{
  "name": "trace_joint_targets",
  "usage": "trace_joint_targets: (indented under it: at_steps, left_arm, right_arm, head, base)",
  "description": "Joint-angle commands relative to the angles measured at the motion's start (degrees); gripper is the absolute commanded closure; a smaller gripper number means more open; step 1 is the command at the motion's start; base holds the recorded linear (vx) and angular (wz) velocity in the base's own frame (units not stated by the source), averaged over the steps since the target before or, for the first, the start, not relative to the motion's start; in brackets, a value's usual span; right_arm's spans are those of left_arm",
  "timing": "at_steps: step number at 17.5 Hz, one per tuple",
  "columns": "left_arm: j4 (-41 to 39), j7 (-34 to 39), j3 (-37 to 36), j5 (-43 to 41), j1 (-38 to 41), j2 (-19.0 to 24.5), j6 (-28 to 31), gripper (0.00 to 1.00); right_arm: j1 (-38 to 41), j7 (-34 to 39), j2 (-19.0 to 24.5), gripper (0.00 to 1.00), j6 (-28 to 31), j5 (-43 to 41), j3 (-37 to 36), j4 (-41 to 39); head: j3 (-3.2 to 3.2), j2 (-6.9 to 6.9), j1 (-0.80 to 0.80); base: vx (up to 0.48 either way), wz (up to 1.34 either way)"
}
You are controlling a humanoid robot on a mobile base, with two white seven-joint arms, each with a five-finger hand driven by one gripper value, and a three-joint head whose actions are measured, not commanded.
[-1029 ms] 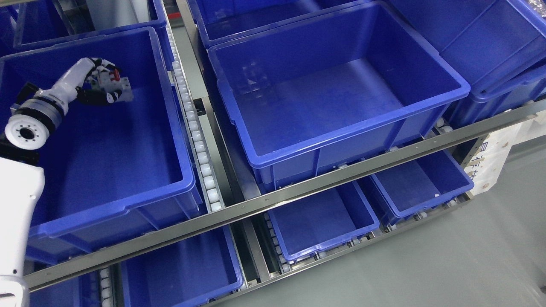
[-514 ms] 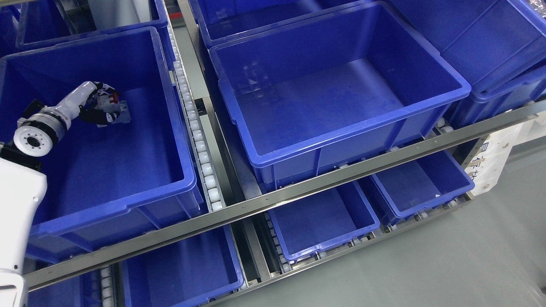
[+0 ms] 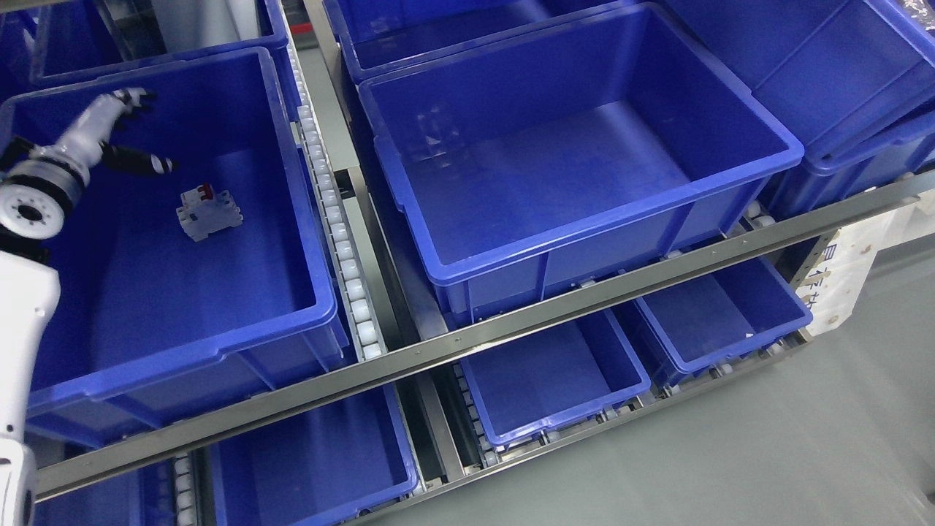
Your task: Place circuit breaker on shelf
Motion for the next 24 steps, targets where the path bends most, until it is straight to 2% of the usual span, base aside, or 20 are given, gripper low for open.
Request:
trace_joint_targets:
  at_steps: [1, 3, 4, 6, 7, 8, 10, 13, 20, 24]
  left_arm:
    - [-8.68, 5.09, 32.52, 2.55, -1.67, -13.70, -0.19, 0.01]
    - [-20.76, 5.36, 45.45, 5.09, 1.83, -22.21, -0.11, 0.01]
    - [-25.26, 5.36, 46.37, 5.54, 3.59, -23.63, 0.32, 0.01]
    - [-35.36, 5.62, 46.03, 5.72, 7.11, -23.63, 3.12, 0.01]
    - [-40.63, 5.62, 45.25, 5.72, 8.61, -23.63, 6.97, 0.01]
    - [-45.04, 5.62, 43.41, 6.07, 10.10, -23.63, 10.49, 0.00]
    - [-50.68, 5.62, 35.53, 8.69, 16.32, -23.63, 12.37, 0.00]
    - [-54.47, 6.24, 29.87, 8.97, 24.25, -23.63, 12.28, 0.00]
    - [-55.98, 6.15, 21.44, 11.25, 30.94, -23.63, 12.28, 0.00]
    - [-55.98, 5.98, 16.95, 13.01, 32.53, -23.63, 12.28, 0.00]
  right_arm:
    - [0.00, 0.03, -1.00, 0.00, 0.16, 0.01, 1.14, 0.00]
    - [0.00, -0.06, -1.00, 0.00, 0.24, 0.01, 1.14, 0.00]
    - [0.00, -0.06, -1.00, 0.00, 0.24, 0.01, 1.14, 0.00]
    - [0.00, 0.03, -1.00, 0.00, 0.24, 0.01, 1.14, 0.00]
    - [0.00, 0.03, -1.00, 0.00, 0.24, 0.01, 1.14, 0.00]
    - [0.00, -0.06, -1.00, 0.00, 0.24, -0.08, 1.14, 0.00]
    - [0.00, -0.06, -1.00, 0.00, 0.16, 0.01, 1.14, 0.00]
    - [0.00, 0.03, -1.00, 0.00, 0.24, 0.01, 1.14, 0.00]
    - [0.00, -0.06, -1.00, 0.00, 0.24, 0.01, 1.14, 0.00]
    - [0.00, -0.06, -1.00, 0.00, 0.24, 0.01, 1.14, 0.00]
  head:
    - [0.00, 0.00, 0.00]
    - [0.00, 0.00, 0.00]
    - [0.00, 0.00, 0.00]
    - [0.00, 0.00, 0.00]
    - [0.00, 0.00, 0.00]
    - [0.00, 0.00, 0.00]
    - [0.00, 0.00, 0.00]
    - [0.00, 0.00, 0.00]
    - [0.00, -0.03, 0.00]
    - [0.00, -0.03, 0.00]
  base:
    - [-0.029, 0.07]
    - [-0.035, 0.09]
    - [-0.041, 0.20]
    - [-0.059, 0.28]
    - [-0.077, 0.36]
    - [-0.091, 0.52]
    - [-0.106, 0.58]
    - [-0.129, 0.71]
    - [-0.114, 0.66]
    - [-0.015, 0.06]
